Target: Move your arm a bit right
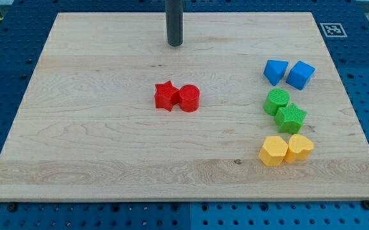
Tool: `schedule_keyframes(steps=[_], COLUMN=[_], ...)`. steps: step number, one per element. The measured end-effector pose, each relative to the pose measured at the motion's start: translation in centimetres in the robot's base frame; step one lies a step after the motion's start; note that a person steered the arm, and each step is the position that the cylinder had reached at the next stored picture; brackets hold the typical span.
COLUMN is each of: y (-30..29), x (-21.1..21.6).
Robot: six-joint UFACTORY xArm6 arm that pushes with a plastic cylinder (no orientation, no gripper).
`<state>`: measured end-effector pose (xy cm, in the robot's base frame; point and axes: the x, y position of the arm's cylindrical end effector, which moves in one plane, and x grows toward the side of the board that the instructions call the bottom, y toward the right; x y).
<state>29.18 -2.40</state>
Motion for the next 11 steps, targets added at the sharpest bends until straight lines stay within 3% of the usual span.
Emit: schedule_keyframes(steps=[10, 11], y=[1.2, 3.8], x=[-0.5, -0.9])
